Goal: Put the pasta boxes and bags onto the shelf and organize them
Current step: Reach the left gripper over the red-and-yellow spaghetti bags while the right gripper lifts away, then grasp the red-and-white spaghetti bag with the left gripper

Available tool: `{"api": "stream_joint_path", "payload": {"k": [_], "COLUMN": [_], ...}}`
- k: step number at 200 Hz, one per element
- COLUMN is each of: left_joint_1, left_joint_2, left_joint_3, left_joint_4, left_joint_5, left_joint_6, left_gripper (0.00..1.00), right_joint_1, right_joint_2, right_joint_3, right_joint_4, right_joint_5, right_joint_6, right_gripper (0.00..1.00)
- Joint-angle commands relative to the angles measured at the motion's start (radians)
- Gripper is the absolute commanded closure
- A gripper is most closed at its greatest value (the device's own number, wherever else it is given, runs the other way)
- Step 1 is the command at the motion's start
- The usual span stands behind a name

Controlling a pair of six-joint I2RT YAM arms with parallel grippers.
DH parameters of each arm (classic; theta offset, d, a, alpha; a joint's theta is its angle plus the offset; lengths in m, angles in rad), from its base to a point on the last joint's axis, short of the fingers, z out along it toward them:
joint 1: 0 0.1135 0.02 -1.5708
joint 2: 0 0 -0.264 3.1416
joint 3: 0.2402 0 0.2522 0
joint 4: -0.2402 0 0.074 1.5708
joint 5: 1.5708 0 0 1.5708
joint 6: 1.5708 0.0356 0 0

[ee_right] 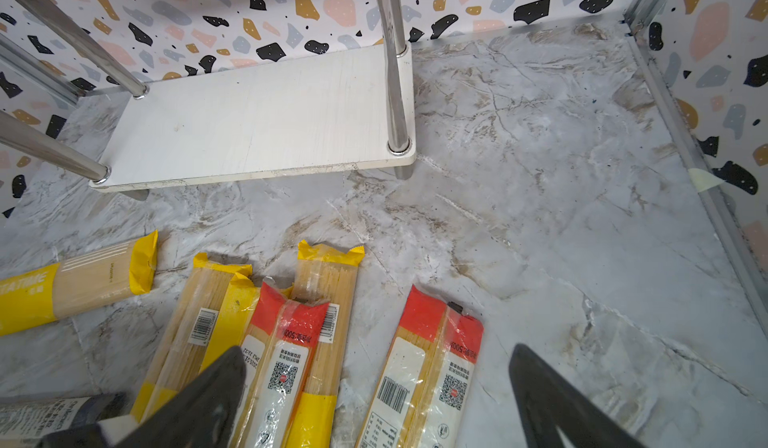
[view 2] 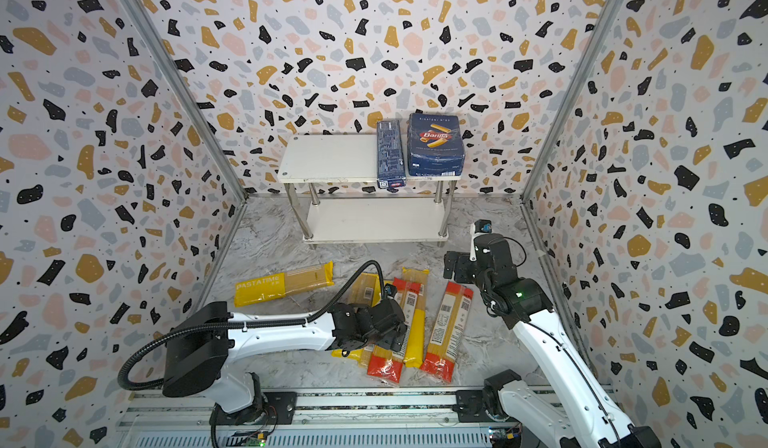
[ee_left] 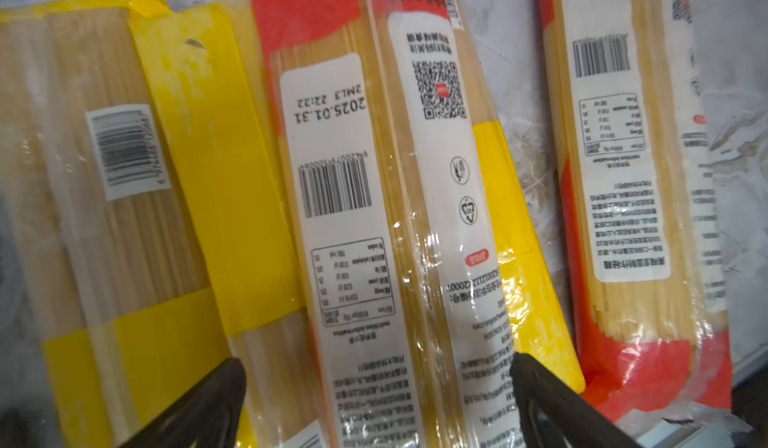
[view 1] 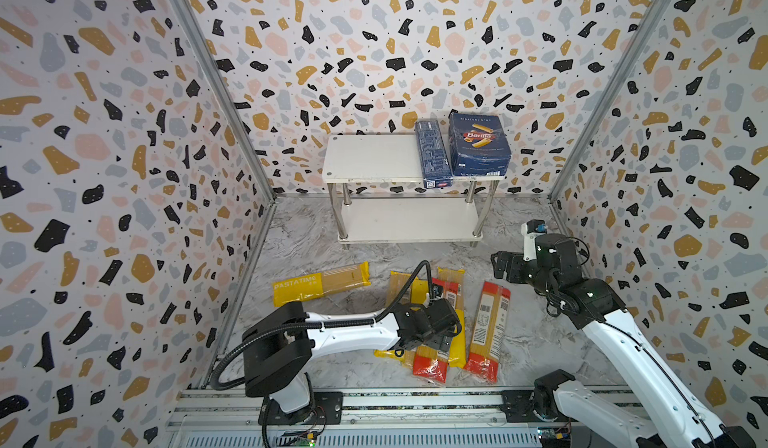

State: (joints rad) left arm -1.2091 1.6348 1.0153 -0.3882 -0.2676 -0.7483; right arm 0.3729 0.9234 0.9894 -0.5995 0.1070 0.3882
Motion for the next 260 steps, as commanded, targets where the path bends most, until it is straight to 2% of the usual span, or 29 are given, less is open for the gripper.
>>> {"api": "stream_joint_path", "payload": {"k": [1,45,107,133,153,175,190,223,236,260], "left_joint_1": [-0.024,-0.057,-0.093,-0.093,-0.094,-0.093,-0.094,-0.093,-0.093,-0.085], "left_joint_2": [0.021,0.051,0.174,0.199,0.210,0.203,0.186,0.118,0.086,0.044], "left_joint_3": [0.031,0.036,0.045,0.019,0.002,-0.008,-0.013,-0.024,-0.028,-0.033], "left_joint_4": [0.010,0.039,0.082,0.075,0.082,0.085,0.078,0.045,0.034,0.022], "left_joint_5": [-0.059,-0.046,-0.005,-0.020,-0.009,-0.004,-0.006,-0.044,-0.061,-0.081], "left_joint_6": [-0.028,-0.049,-0.060,-0.066,-0.069,-0.071,-0.066,-0.061,-0.057,-0.039], "left_gripper": [0.00,0.00,0.00,0.05,0.18,0.42,0.62,0.92,1.00,1.00], "right_joint_1": [-0.003,-0.003,-0.003,-0.003,-0.003,-0.003,-0.003,-0.003,-0.003,-0.002], "right_joint_2": [-0.023,-0.050,-0.075,-0.088,-0.092,-0.093,-0.090,-0.078,-0.074,-0.060], "right_joint_3": [0.017,-0.011,-0.018,-0.018,-0.026,-0.036,-0.037,-0.034,-0.037,-0.039], "right_joint_4": [-0.038,-0.037,-0.048,-0.051,-0.049,-0.042,-0.040,-0.035,-0.029,-0.020], "right_joint_5": [0.002,-0.010,-0.018,-0.019,-0.020,-0.030,-0.029,-0.032,-0.034,-0.038], "right_joint_6": [0.015,0.023,0.021,0.023,0.022,0.022,0.020,0.015,0.015,0.014], "right_gripper": [0.01,0.01,0.01,0.01,0.01,0.01,0.01,0.01,0.01,0.01]}}
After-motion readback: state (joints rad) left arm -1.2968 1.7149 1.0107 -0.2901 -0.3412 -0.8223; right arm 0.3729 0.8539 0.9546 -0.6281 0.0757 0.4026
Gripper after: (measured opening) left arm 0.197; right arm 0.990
